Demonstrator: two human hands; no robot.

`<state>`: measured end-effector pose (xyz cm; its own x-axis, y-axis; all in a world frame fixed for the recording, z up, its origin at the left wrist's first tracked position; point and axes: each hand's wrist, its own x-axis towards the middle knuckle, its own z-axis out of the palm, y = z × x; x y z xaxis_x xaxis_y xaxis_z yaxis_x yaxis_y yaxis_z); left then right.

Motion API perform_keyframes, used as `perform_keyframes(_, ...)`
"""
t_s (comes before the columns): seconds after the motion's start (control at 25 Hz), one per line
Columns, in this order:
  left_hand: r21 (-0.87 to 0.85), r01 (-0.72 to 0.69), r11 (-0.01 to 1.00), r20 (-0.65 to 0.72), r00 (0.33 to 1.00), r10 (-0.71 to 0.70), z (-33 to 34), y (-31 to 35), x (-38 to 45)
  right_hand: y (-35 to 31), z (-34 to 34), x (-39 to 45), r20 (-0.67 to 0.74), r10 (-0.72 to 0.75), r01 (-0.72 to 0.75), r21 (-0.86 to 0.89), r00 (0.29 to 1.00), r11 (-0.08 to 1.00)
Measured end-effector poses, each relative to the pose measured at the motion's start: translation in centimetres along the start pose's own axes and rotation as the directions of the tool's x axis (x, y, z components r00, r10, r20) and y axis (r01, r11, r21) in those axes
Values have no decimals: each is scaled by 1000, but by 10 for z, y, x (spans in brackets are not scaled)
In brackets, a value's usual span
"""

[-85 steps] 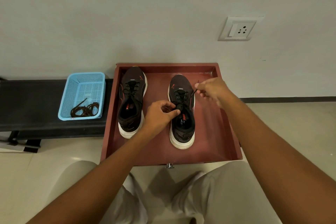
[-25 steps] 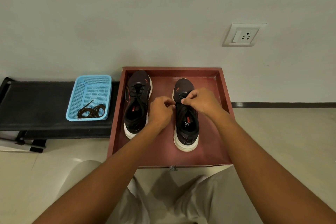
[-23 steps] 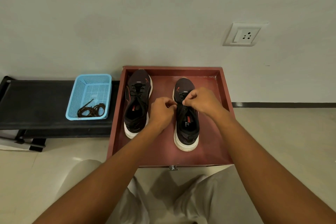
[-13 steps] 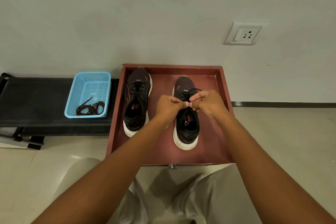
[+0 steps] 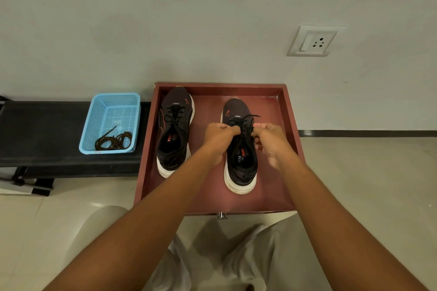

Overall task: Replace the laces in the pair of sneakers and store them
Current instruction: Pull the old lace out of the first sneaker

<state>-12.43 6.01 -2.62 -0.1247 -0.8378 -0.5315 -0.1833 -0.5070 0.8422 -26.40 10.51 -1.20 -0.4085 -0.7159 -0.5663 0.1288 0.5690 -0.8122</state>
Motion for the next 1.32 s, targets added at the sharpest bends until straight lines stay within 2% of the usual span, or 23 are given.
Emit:
perform_keyframes(0.16, -205, 138, 969, 10, 990, -139, -15, -2, 6, 4, -4, 0, -48, 11, -5, 116, 999, 993)
perform_keyframes(0.32, -387, 190, 902, -20, 977, -214, -36, -1, 17, 6, -20, 7, -137, 57, -30, 192, 989, 981)
perform_keyframes(0.4, -420, 205, 884, -35, 970, -242, -45, 0, 24, 9, -26, 14, -199, 59, -30, 149, 978, 988)
perform_keyframes(0.52, -406, 241, 881, -65, 955, -291, -46, 0, 31, 12, -31, 16, -284, 9, -26, -55, 959, 998)
perform_keyframes(0.64, -341, 226, 912, -112, 954, -278, -41, -1, 26, 14, -33, 12, -223, -63, -14, -325, 973, 946)
perform_keyframes(0.76, -268, 210, 940, -94, 966, -242, -42, -8, 15, 16, -35, 7, -170, -248, 109, -573, 954, 813)
perform_keyframes(0.84, -169, 130, 977, -108, 983, -150, -41, -13, 4, 14, -33, -3, -115, -366, 234, -588, 924, 775)
perform_keyframes(0.92, 1, -31, 1000, -90, 995, 31, -38, -15, -8, 12, -31, -14, -36, -429, 336, -563, 903, 755)
perform_keyframes(1.04, 244, -260, 934, 27, 965, 262, -30, -13, -20, 14, -25, -21, 60, -431, 391, -547, 900, 740)
perform_keyframes(1.16, 437, -344, 831, 86, 936, 342, -22, -12, -24, 16, -18, -18, 104, -407, 390, -570, 907, 723)
perform_keyframes(1.32, 532, -344, 773, 65, 927, 368, -16, -13, -24, 18, -11, -20, 84, -443, 386, -649, 893, 656)
